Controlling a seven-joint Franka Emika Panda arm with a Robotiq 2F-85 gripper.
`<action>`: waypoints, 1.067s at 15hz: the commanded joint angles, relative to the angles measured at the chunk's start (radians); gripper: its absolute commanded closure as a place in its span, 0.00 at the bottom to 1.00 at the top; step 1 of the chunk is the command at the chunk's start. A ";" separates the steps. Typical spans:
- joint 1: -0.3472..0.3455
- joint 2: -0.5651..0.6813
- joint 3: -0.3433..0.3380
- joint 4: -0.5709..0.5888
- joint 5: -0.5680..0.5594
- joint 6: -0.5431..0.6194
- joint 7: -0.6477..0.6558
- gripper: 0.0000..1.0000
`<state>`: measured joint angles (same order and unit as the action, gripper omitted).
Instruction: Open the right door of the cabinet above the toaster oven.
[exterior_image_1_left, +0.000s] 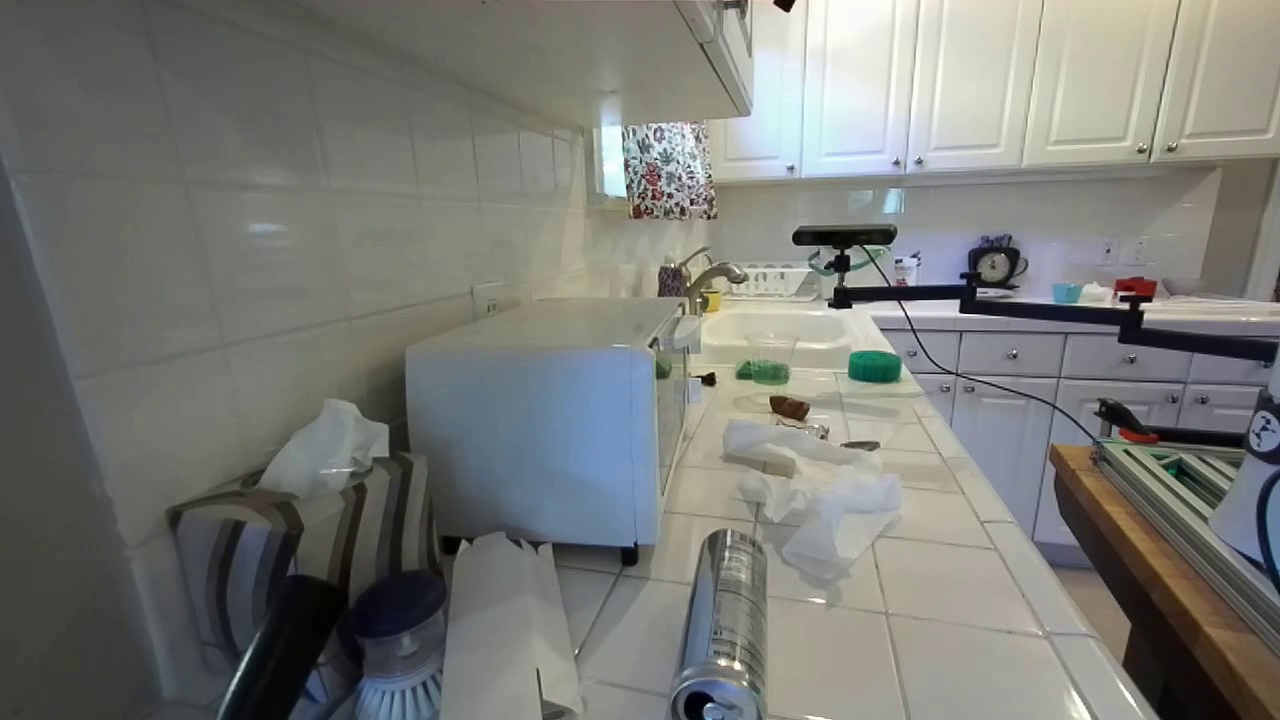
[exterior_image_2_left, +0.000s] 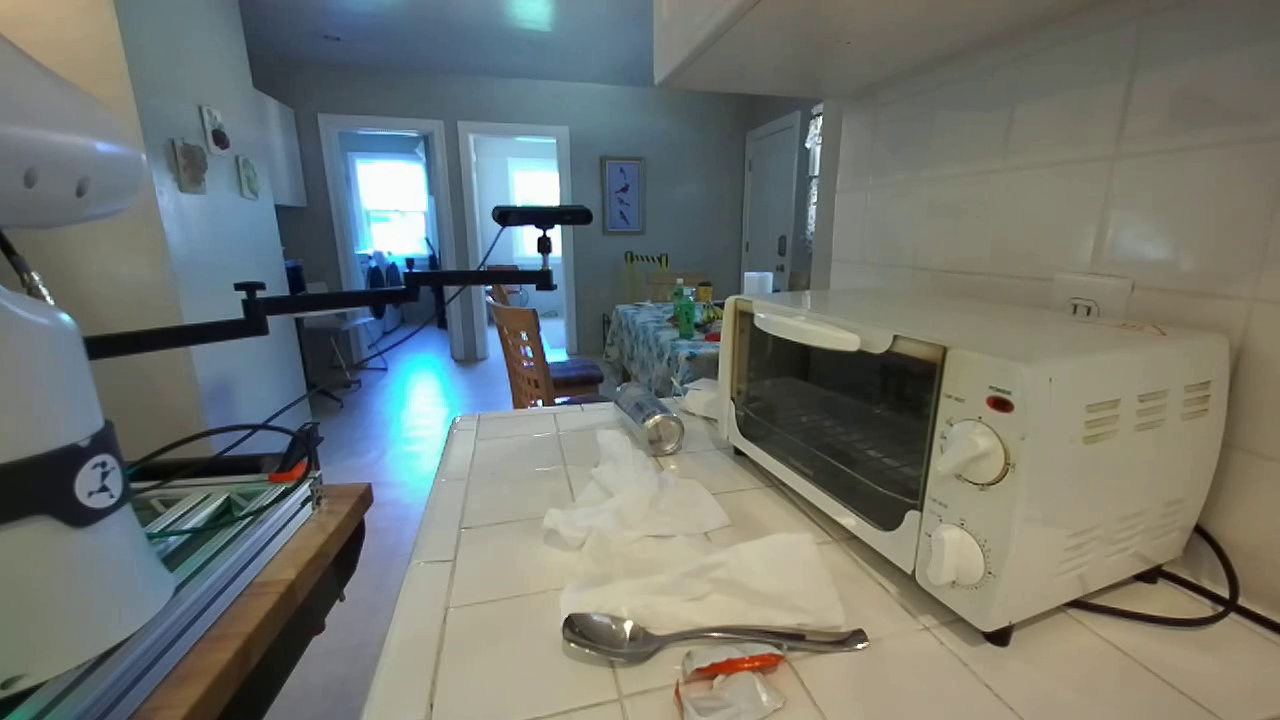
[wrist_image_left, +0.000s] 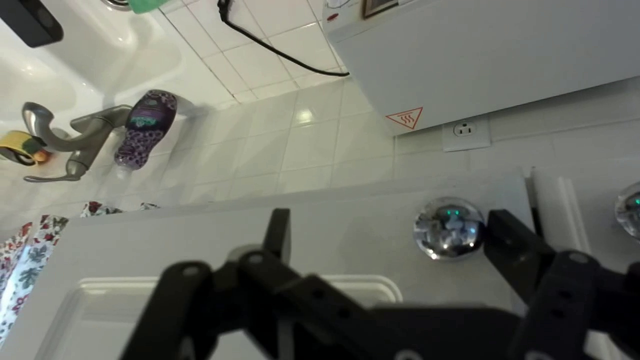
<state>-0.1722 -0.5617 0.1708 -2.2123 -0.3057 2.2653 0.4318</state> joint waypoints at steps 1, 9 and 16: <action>-0.020 0.004 0.018 -0.015 -0.037 0.031 0.056 0.00; -0.021 0.007 0.028 -0.016 -0.071 0.049 0.091 0.30; -0.017 -0.004 0.044 -0.018 -0.067 0.052 0.103 0.64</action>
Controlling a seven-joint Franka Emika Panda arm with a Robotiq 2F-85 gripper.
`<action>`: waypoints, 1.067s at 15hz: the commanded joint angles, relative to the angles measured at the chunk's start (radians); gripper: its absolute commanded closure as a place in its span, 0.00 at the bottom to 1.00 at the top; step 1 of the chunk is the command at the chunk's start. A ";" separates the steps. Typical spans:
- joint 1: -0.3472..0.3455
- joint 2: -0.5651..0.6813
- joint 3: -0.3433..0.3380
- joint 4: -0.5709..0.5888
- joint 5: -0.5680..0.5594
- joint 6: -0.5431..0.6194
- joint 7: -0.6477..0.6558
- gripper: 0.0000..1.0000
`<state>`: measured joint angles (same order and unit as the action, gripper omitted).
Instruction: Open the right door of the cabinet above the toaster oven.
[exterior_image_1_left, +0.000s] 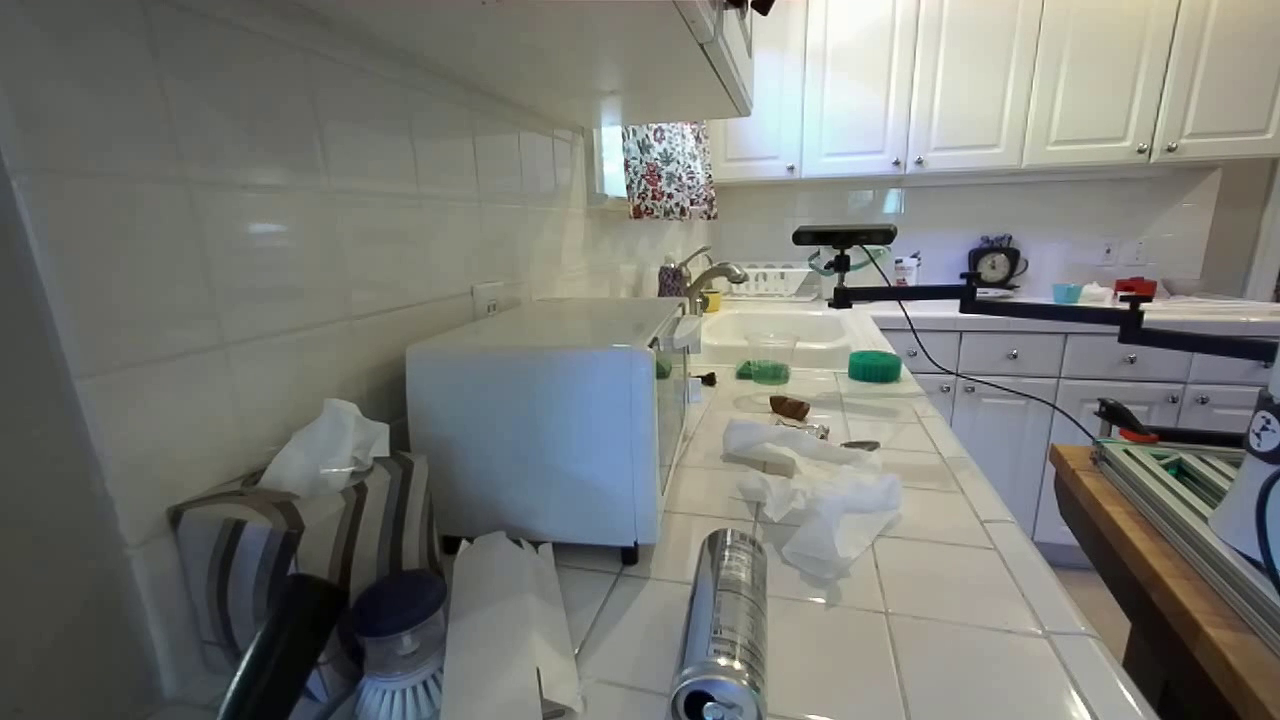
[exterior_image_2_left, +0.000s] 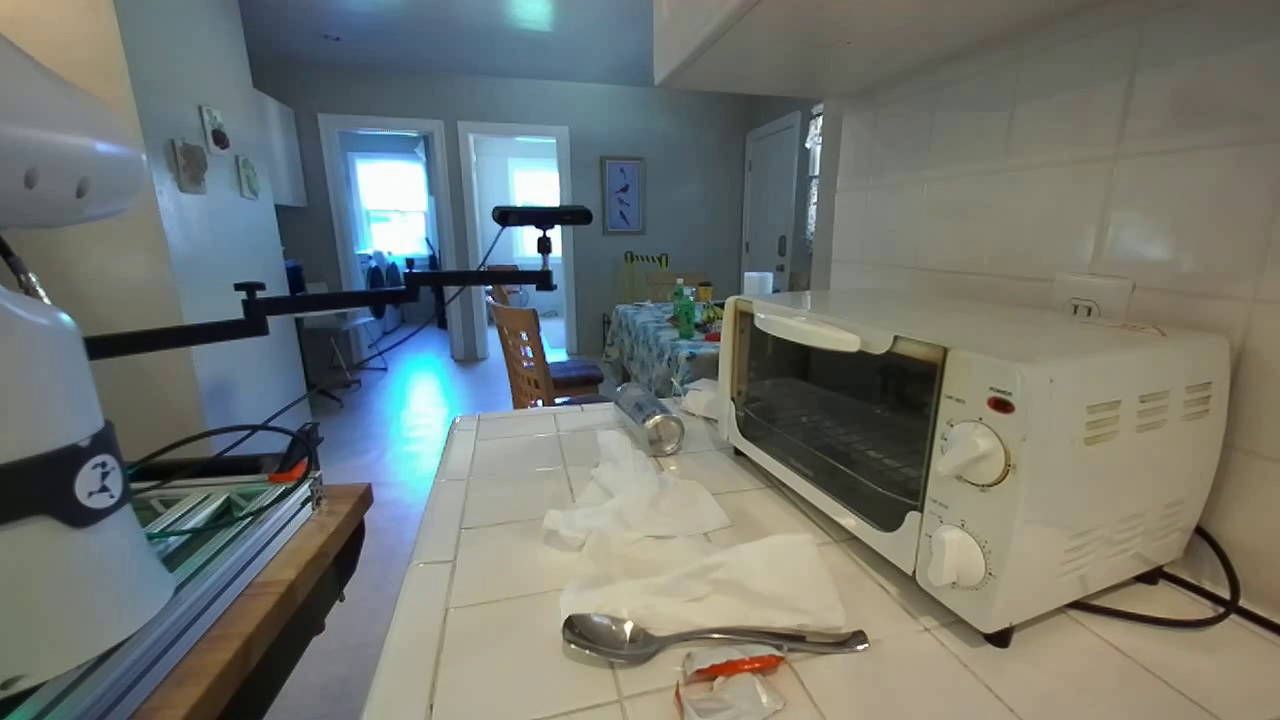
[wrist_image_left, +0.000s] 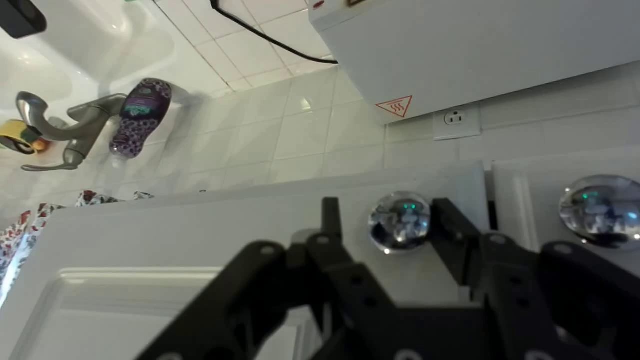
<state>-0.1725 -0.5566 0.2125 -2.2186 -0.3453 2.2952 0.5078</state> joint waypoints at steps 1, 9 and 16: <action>-0.016 -0.011 0.007 -0.011 -0.028 0.021 0.028 0.72; 0.018 -0.068 0.007 -0.026 0.005 -0.067 0.004 0.71; 0.030 -0.168 0.001 -0.065 0.012 -0.201 0.001 0.78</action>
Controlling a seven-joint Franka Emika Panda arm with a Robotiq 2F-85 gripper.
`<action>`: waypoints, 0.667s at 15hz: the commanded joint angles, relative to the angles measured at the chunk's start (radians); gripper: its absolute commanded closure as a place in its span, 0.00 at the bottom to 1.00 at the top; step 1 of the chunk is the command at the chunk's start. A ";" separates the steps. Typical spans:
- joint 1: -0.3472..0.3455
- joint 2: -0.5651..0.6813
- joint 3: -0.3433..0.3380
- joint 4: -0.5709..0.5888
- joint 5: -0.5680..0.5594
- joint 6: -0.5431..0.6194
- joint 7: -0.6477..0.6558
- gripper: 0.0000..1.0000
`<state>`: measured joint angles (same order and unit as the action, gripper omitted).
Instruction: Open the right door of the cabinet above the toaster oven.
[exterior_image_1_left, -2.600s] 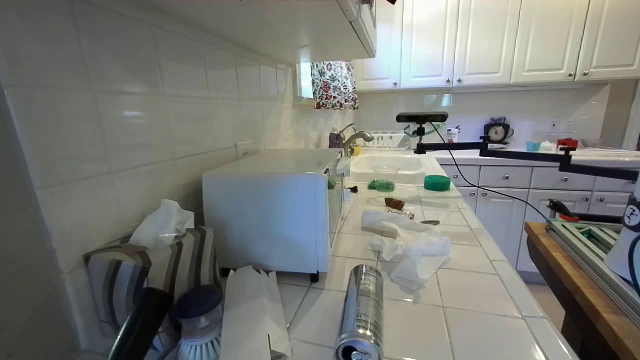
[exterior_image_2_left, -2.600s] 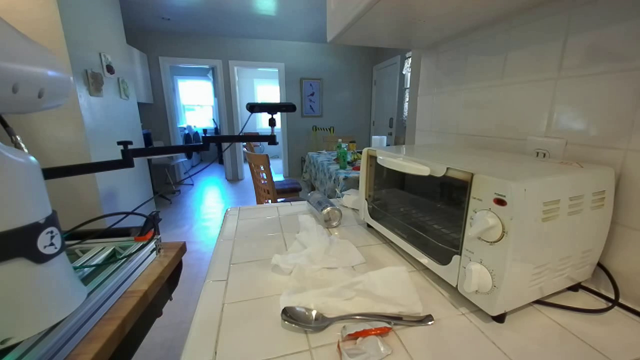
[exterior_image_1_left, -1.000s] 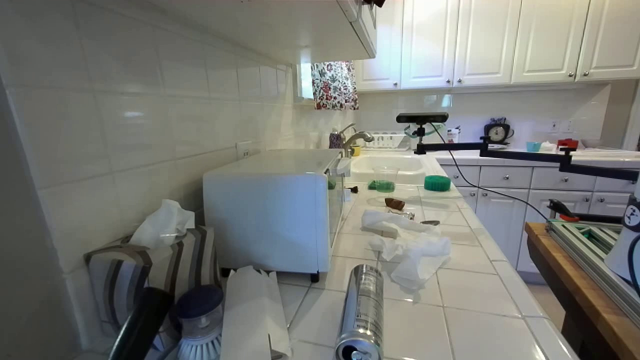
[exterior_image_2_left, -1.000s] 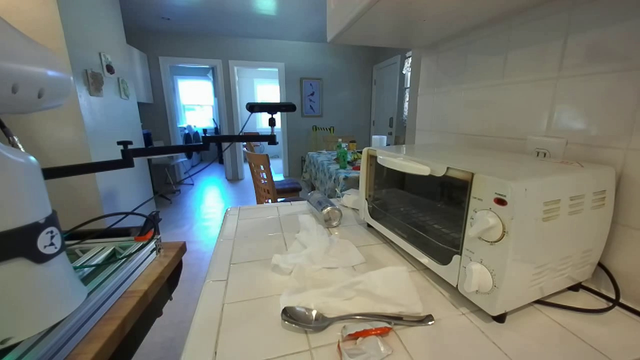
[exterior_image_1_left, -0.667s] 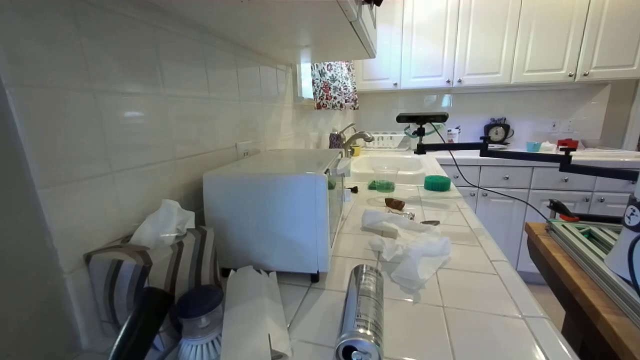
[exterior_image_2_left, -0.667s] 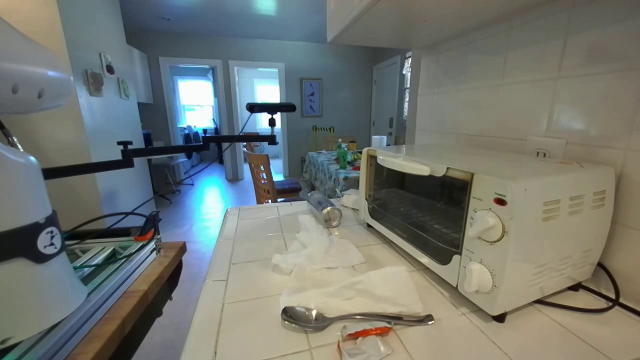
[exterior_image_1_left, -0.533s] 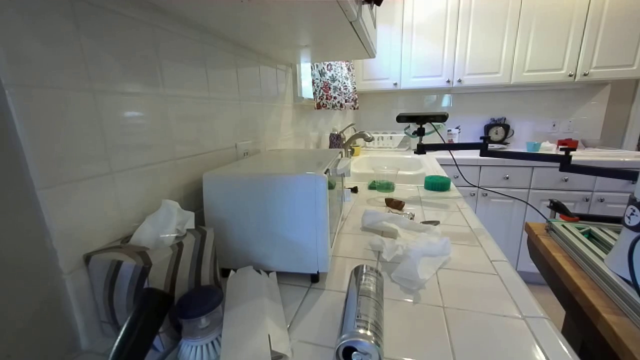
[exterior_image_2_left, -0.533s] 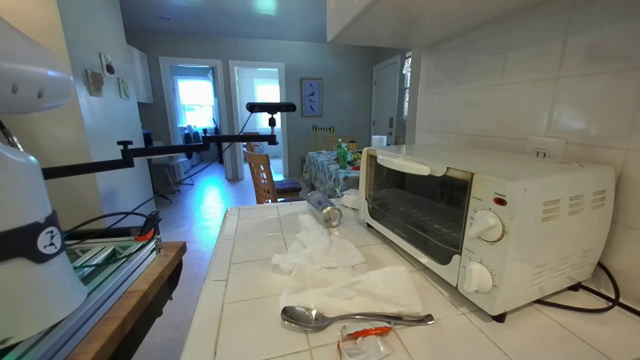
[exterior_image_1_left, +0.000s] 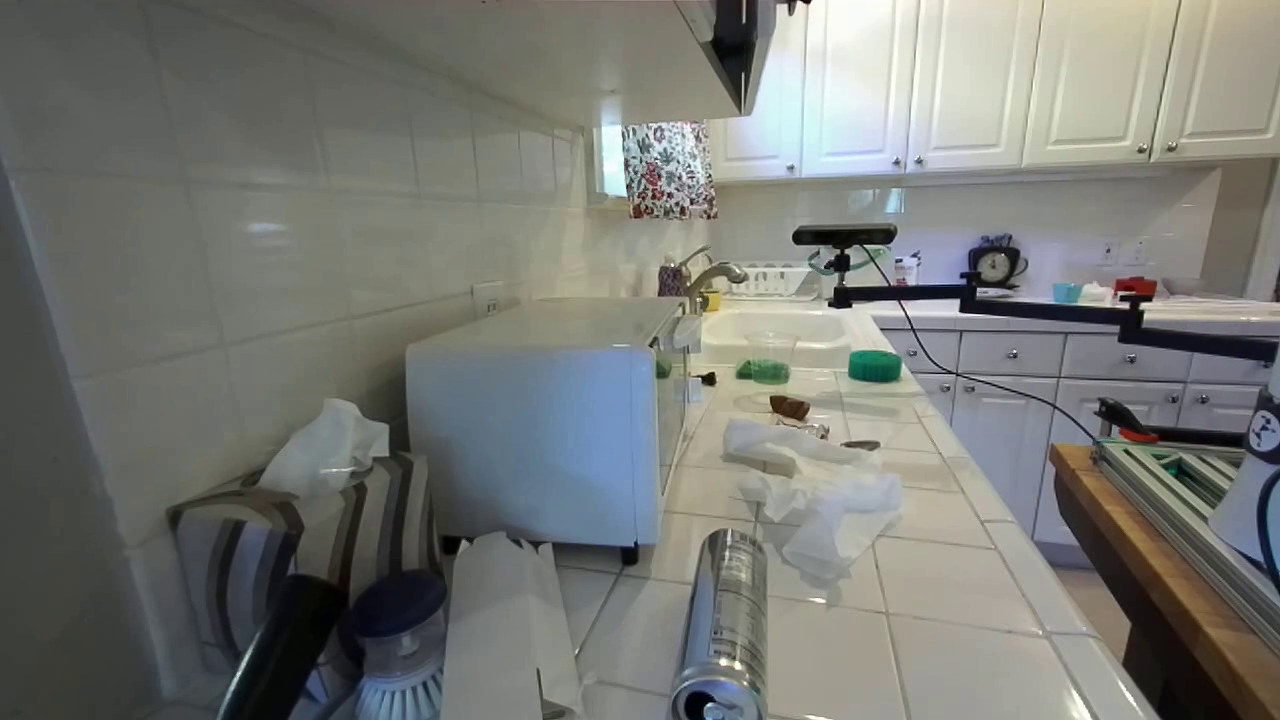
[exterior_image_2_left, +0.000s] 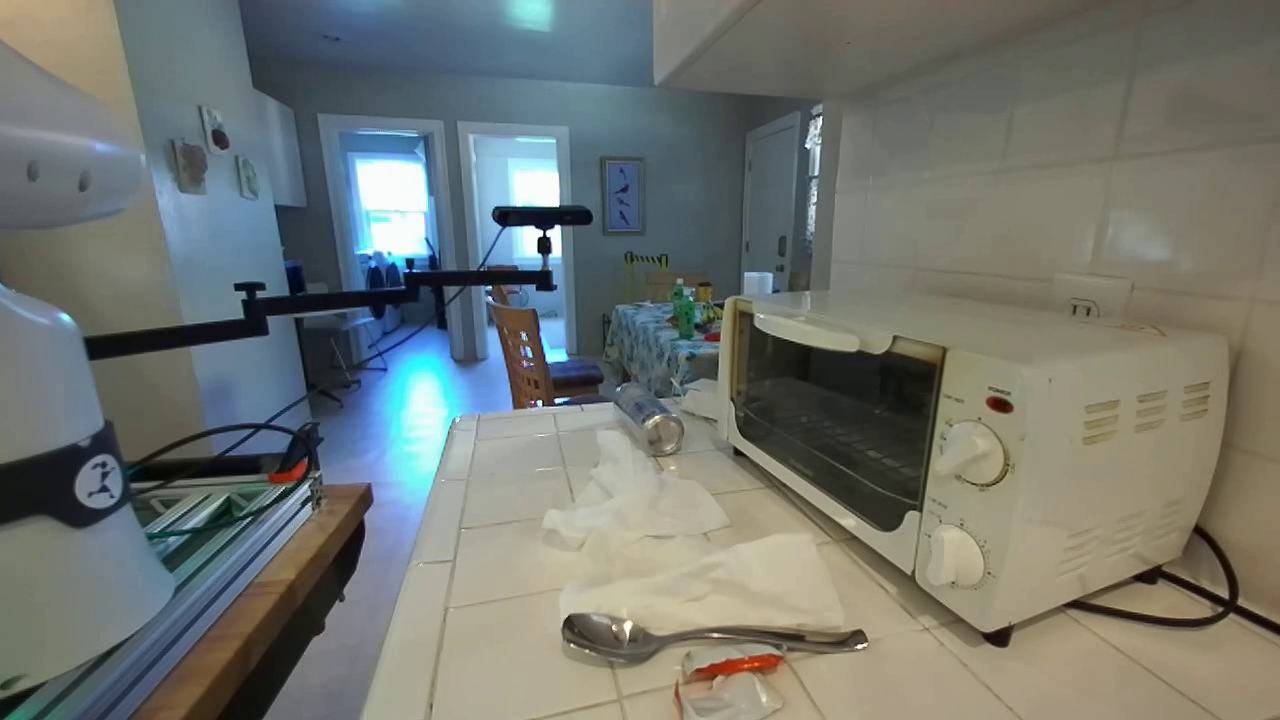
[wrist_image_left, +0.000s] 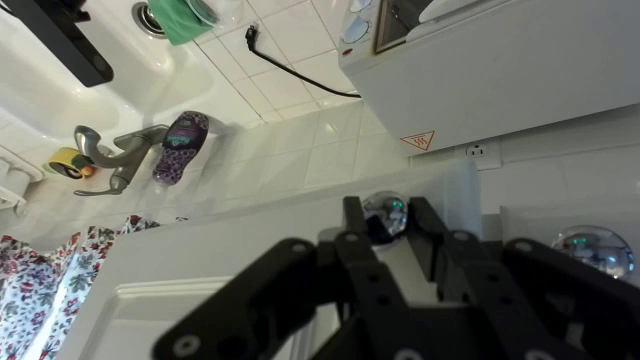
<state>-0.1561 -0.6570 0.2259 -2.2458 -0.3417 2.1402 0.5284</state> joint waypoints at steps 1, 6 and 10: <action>0.013 -0.075 -0.012 -0.043 0.009 -0.047 -0.021 0.77; 0.018 -0.142 -0.022 -0.048 0.012 -0.140 -0.029 0.72; 0.030 -0.156 -0.021 -0.048 0.021 -0.145 -0.032 0.60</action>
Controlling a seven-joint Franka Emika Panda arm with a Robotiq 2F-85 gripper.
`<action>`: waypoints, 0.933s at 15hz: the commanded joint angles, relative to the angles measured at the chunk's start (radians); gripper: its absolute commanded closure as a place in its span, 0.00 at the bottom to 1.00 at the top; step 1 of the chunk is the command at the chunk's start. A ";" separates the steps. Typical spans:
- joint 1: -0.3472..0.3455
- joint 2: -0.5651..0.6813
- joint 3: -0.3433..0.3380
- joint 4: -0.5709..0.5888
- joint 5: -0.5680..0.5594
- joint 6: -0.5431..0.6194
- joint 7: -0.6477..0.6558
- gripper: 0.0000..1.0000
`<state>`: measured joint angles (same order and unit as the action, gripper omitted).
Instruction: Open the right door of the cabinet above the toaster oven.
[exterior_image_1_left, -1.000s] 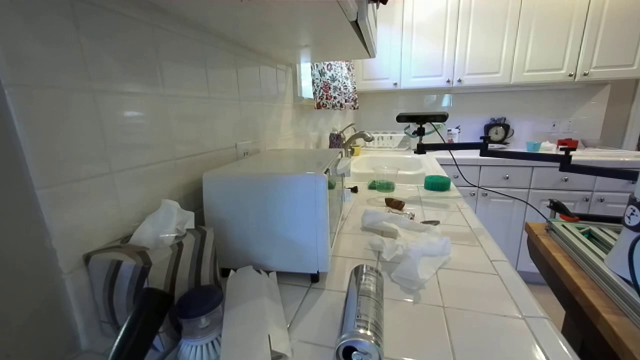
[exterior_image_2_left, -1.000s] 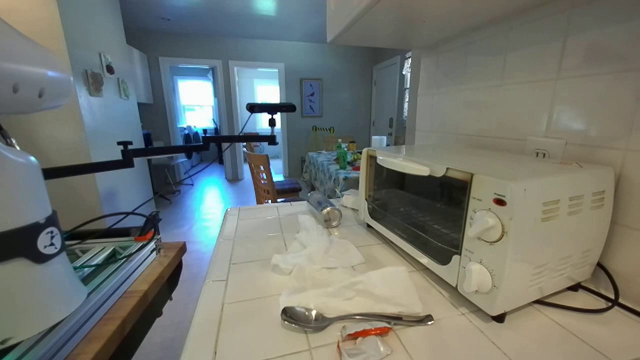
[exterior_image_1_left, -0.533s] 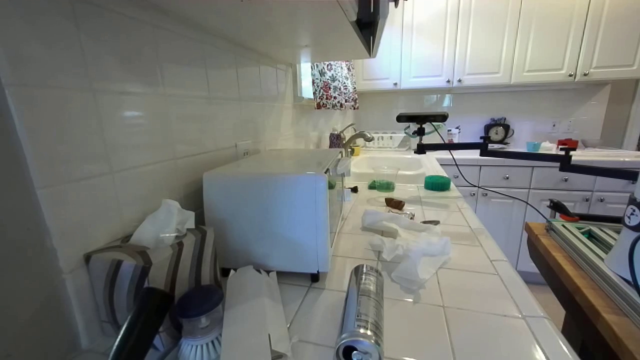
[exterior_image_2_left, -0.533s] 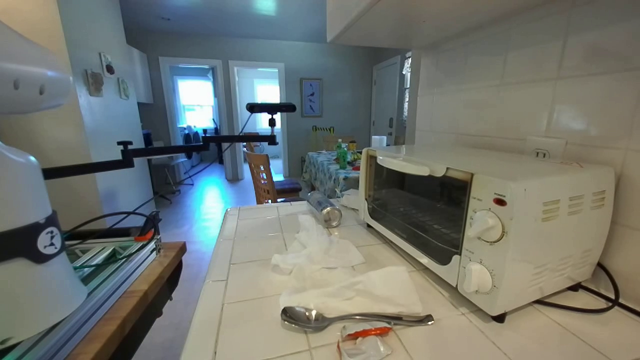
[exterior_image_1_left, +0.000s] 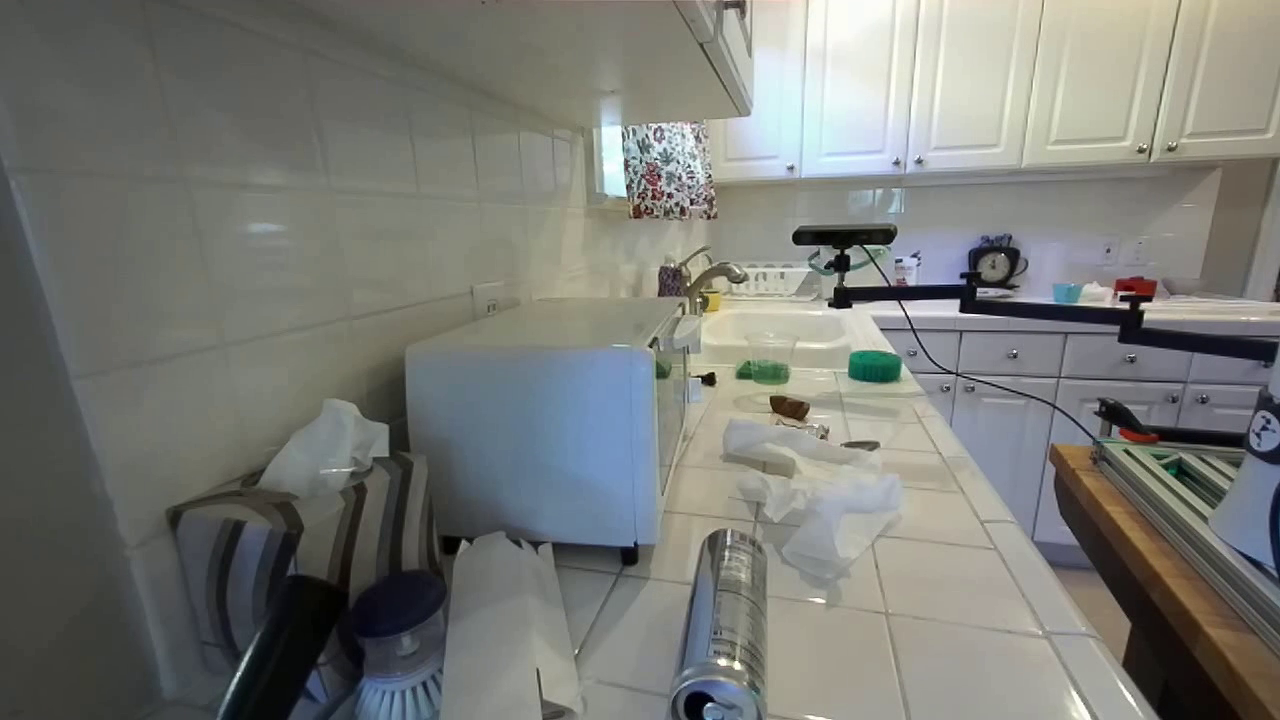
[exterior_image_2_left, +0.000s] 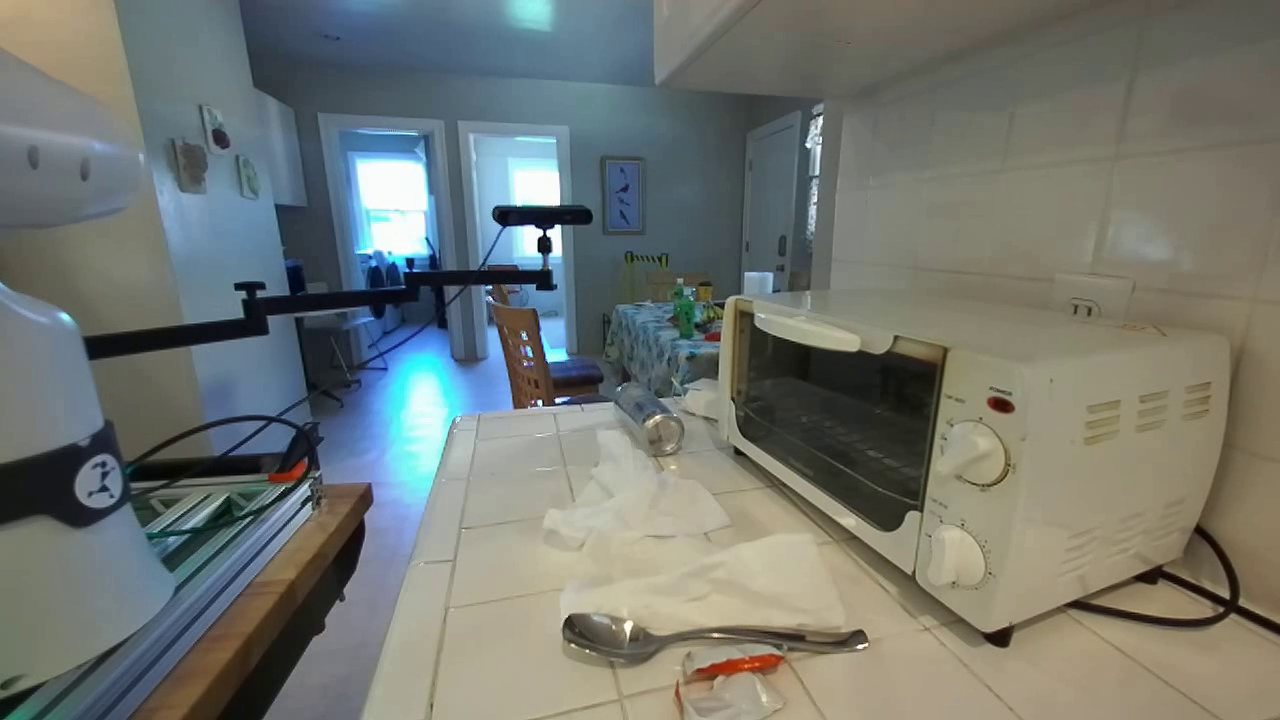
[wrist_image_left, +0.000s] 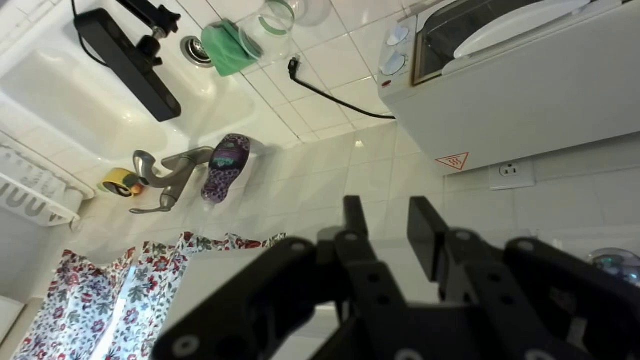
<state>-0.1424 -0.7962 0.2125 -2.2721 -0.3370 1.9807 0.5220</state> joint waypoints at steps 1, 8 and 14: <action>0.015 -0.007 -0.003 -0.021 0.013 0.026 -0.021 0.60; -0.015 0.105 0.011 -0.030 -0.013 0.248 0.013 0.56; -0.056 0.178 0.023 -0.016 -0.013 0.385 0.027 0.63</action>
<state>-0.1804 -0.6404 0.2244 -2.3002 -0.3418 2.3313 0.5277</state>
